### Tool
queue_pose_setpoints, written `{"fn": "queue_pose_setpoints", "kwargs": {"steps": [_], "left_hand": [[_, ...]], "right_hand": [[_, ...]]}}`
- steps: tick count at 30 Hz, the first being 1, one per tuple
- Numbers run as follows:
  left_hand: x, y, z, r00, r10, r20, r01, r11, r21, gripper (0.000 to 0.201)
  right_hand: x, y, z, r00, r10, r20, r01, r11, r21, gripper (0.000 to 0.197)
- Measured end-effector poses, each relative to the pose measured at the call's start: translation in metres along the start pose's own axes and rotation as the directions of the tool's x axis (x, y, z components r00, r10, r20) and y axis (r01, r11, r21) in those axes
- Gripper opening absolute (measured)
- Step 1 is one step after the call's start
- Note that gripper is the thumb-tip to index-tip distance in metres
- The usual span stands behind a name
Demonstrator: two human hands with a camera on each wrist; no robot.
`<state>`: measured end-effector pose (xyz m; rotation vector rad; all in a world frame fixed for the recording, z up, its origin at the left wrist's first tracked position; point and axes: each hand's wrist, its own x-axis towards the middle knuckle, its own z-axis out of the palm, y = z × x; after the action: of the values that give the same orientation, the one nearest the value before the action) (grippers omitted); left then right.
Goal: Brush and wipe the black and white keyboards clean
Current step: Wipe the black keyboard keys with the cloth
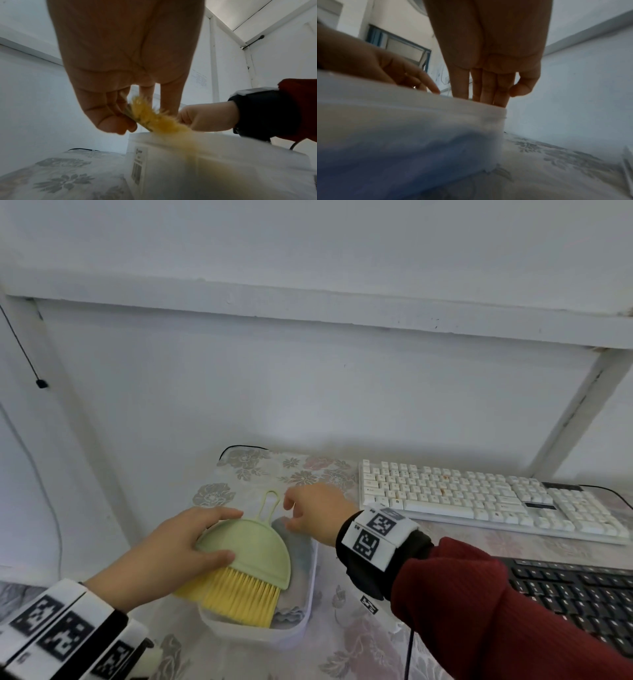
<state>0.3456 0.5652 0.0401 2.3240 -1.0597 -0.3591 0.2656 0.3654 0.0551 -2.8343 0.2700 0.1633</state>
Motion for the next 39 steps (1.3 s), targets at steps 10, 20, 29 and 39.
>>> {"fn": "queue_pose_setpoints", "kwargs": {"steps": [10,20,29,39], "left_hand": [[0.0,0.003,0.001,0.999,-0.025,0.046,0.024,1.0,0.018,0.044],[-0.002,0.008,0.001,0.998,-0.046,0.044,0.046,0.999,0.014,0.041],[0.001,0.011,0.006,0.998,-0.05,0.031,0.048,0.997,0.064,0.049],[0.004,0.018,0.01,0.998,-0.061,0.006,0.059,0.981,0.186,0.046]], "right_hand": [[0.0,-0.008,0.017,0.975,0.022,0.222,0.037,0.965,-0.258,0.026],[0.005,-0.006,0.025,0.997,-0.008,0.078,0.016,0.995,-0.097,0.025],[-0.009,0.008,-0.006,0.923,0.102,-0.37,0.002,0.962,0.271,0.022],[-0.049,0.037,-0.032,0.908,0.299,-0.293,-0.04,0.758,0.65,0.031]]}}
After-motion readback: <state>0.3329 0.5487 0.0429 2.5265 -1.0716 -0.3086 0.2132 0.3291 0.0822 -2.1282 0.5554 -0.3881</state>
